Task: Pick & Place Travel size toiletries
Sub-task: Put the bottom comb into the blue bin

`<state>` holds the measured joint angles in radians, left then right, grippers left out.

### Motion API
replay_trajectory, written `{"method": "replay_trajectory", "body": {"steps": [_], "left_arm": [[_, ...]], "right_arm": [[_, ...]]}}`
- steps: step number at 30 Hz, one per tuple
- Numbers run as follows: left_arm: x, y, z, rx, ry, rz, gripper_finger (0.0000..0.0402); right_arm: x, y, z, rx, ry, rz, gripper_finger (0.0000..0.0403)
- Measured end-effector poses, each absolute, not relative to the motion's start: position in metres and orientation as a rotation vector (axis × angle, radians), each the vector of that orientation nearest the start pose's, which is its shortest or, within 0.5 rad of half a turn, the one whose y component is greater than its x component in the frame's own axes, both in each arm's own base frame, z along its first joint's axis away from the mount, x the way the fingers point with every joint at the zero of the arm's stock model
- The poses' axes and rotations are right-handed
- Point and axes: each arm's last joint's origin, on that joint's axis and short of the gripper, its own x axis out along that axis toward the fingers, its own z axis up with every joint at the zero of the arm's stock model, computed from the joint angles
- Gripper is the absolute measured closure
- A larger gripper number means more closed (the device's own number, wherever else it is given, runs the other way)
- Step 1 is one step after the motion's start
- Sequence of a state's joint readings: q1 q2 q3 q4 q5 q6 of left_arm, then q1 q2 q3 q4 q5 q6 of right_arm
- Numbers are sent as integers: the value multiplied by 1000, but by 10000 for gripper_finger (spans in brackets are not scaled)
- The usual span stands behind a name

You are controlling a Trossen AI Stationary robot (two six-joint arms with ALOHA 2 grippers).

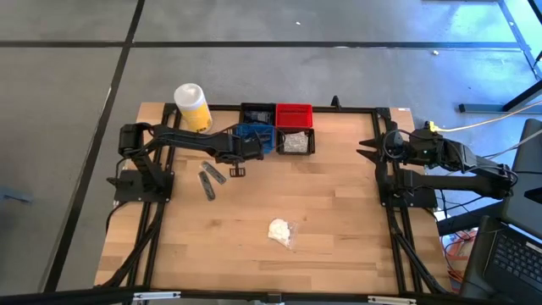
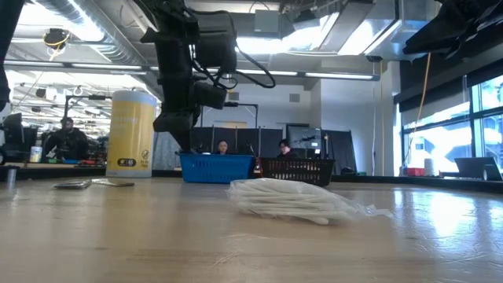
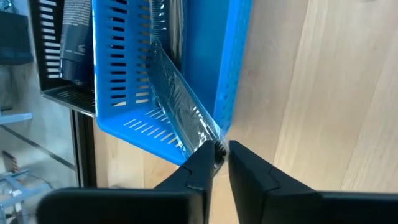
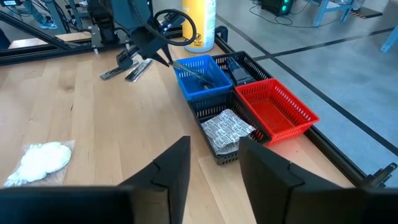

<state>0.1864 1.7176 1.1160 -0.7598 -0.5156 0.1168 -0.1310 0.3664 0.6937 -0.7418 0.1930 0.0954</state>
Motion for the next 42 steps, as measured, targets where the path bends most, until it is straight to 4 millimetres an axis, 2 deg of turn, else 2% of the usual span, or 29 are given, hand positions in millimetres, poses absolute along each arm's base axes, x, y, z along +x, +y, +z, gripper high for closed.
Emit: {"method": "replay_trajectory", "body": {"steps": [5, 11, 24, 35, 42], "left_arm": [[306, 73, 185, 339, 1402, 533, 393], [306, 74, 189, 379, 1403, 554, 396], [325, 78, 222, 394, 1304, 519, 399], [319, 97, 225, 343, 1322, 586, 399], [311, 96, 244, 325, 1253, 611, 399]], "right_arm": [[73, -15, 295, 80, 400, -338, 272], [73, -15, 295, 80, 400, -339, 279], [73, -15, 295, 80, 400, -339, 293], [73, -15, 295, 80, 400, -339, 289], [73, -15, 295, 80, 400, -339, 273]]}}
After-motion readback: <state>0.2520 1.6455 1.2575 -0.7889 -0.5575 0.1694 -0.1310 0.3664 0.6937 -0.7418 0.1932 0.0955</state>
